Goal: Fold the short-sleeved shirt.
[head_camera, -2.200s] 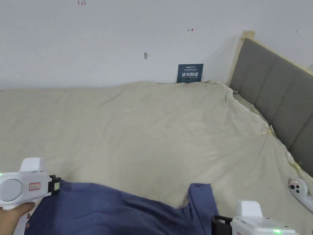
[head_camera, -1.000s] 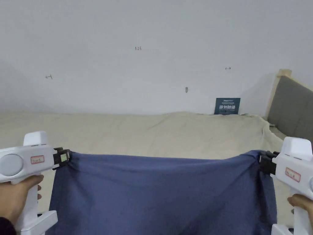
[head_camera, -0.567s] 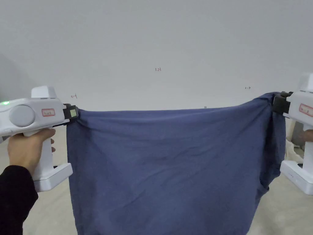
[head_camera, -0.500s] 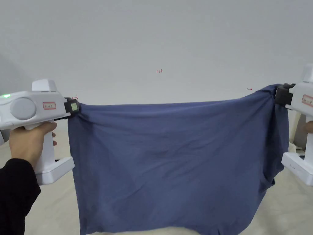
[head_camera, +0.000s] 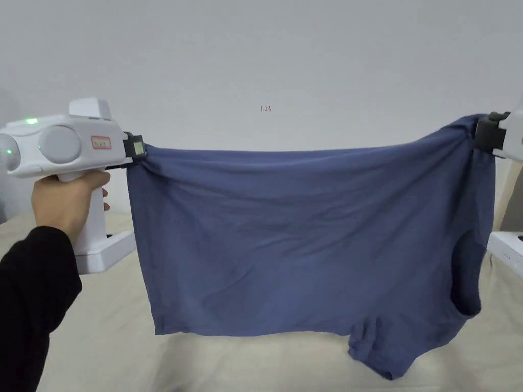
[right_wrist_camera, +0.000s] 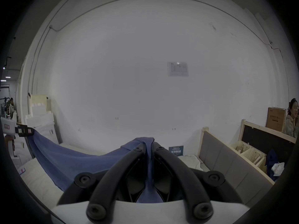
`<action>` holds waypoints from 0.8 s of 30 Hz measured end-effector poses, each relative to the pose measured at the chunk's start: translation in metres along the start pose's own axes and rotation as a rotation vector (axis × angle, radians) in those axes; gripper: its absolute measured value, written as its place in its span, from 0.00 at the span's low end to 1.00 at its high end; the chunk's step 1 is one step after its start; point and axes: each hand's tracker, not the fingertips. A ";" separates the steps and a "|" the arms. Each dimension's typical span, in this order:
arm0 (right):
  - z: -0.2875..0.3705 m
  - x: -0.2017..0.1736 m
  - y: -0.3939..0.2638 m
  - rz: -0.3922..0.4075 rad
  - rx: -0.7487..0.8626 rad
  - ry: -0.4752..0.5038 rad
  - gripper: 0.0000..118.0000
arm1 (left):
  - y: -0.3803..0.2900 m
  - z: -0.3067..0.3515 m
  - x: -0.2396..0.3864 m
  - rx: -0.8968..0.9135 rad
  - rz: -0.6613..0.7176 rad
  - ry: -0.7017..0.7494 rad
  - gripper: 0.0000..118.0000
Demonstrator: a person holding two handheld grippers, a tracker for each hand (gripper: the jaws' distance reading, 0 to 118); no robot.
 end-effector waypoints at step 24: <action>0.140 0.022 -0.354 -0.340 -0.620 0.097 0.03 | -0.352 0.079 -0.053 -0.479 0.090 0.029 0.04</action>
